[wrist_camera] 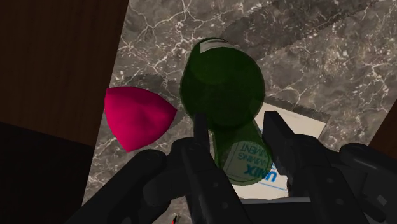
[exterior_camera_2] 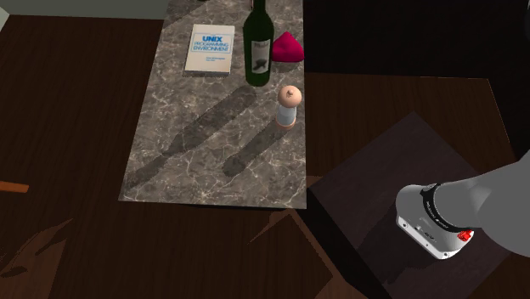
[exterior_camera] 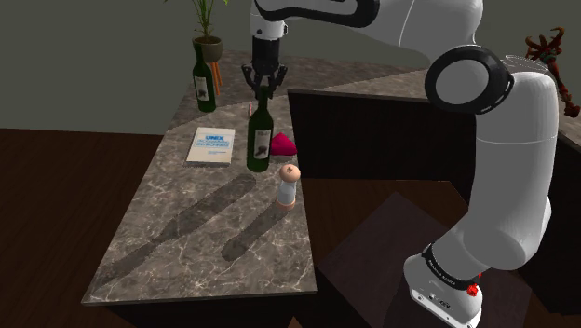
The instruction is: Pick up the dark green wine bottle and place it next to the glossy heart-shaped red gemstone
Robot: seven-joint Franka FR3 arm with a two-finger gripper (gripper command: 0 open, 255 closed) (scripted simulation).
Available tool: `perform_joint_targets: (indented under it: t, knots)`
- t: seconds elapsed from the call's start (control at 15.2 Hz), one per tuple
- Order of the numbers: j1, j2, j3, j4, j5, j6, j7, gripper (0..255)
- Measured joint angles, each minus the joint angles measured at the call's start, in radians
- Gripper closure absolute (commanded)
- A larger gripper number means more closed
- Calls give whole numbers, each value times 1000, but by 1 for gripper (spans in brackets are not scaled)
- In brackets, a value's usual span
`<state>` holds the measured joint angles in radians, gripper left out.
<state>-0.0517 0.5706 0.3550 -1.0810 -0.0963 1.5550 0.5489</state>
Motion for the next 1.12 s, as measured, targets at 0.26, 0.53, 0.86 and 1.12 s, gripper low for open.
perform_joint_targets:
  t: [0.26, 0.53, 0.86, 1.12]
  knots:
    - [-13, -16, 0, -81, 4, 64, -4, 255]
    - [-18, -23, 0, -122, 6, 98, -5, 255]
    - [-19, -24, 0, -126, 6, 101, -5, 0]
    - [-19, -25, 0, -126, 6, 101, -5, 0]
